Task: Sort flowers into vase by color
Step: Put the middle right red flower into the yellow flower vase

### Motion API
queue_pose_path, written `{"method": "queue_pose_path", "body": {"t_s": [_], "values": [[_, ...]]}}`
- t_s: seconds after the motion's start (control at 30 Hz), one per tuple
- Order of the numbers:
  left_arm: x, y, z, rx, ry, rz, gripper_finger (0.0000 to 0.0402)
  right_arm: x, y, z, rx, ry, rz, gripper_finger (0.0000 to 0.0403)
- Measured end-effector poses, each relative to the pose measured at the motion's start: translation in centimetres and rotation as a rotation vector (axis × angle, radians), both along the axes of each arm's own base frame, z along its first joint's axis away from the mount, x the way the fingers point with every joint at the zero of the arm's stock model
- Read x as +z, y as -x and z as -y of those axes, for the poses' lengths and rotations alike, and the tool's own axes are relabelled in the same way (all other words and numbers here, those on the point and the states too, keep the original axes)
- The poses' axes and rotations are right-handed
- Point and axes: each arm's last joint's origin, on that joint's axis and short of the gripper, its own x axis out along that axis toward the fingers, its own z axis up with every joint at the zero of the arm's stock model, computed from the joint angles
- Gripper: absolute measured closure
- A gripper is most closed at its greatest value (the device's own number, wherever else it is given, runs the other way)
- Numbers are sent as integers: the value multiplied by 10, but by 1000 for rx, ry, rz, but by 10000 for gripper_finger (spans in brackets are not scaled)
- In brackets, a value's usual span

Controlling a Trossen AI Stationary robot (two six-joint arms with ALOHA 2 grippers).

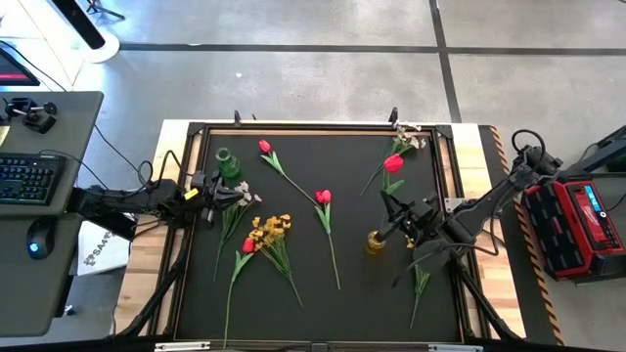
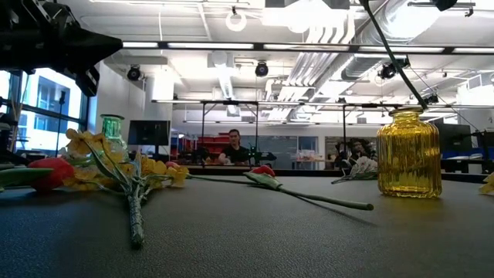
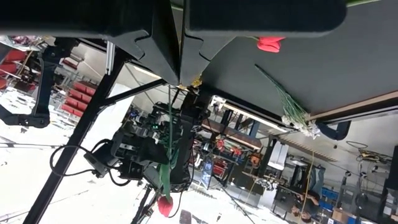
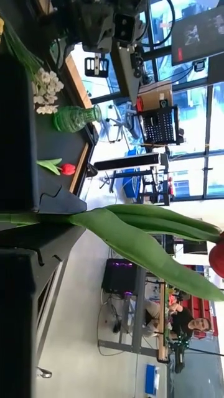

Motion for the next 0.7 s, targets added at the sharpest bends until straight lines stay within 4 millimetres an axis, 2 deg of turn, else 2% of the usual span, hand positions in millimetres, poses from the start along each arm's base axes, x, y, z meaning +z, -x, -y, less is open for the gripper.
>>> {"method": "queue_pose_path", "body": {"t_s": [0.23, 0.7], "values": [[0, 0, 0, 0, 0, 0, 401, 1, -1, 0, -1, 11, -14, 403], [0, 0, 0, 0, -1, 0, 401, 1, -7, 12, -57, -3, 4, 403]]}}
